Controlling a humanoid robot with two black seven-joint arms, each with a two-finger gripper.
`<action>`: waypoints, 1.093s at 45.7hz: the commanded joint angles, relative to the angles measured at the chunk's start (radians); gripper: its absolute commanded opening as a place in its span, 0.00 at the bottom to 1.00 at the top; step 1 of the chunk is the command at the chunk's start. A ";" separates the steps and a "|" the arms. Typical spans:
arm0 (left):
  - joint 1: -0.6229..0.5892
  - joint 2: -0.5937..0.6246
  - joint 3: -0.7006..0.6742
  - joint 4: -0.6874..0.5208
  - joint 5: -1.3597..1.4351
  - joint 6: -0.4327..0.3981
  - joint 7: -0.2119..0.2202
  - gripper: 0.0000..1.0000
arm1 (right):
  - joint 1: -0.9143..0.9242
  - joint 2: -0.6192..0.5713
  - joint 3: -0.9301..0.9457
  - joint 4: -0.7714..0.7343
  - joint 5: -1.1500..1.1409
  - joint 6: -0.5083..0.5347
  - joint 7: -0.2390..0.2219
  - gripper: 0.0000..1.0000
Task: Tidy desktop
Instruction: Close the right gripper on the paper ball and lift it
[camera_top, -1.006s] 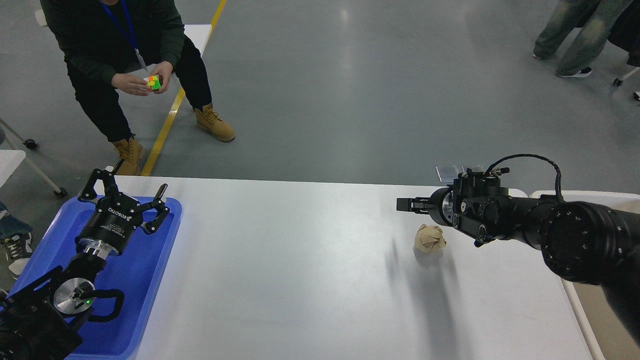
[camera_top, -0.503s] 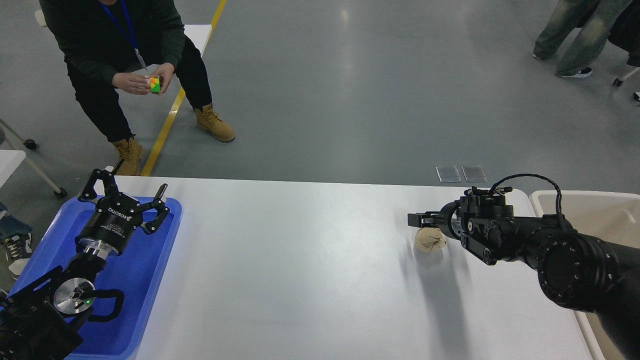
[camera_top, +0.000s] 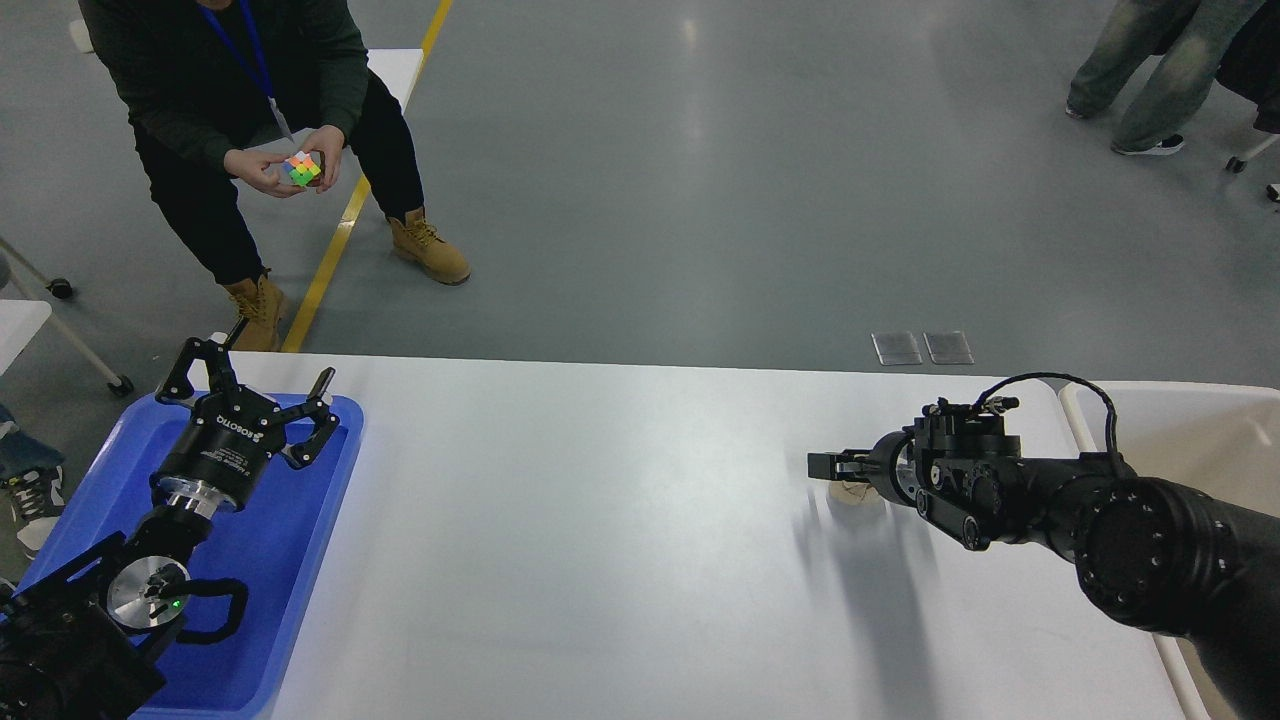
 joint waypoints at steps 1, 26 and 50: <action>0.000 0.000 0.000 0.000 0.000 0.000 0.000 0.99 | -0.026 0.000 0.006 -0.013 -0.050 -0.020 0.007 0.99; 0.000 0.000 -0.002 0.000 0.000 0.000 0.000 0.99 | -0.048 0.000 0.000 0.010 -0.274 -0.126 0.096 0.39; 0.000 0.000 0.000 0.000 0.000 0.000 0.000 0.99 | 0.283 -0.182 0.027 0.332 -0.248 0.074 0.068 0.00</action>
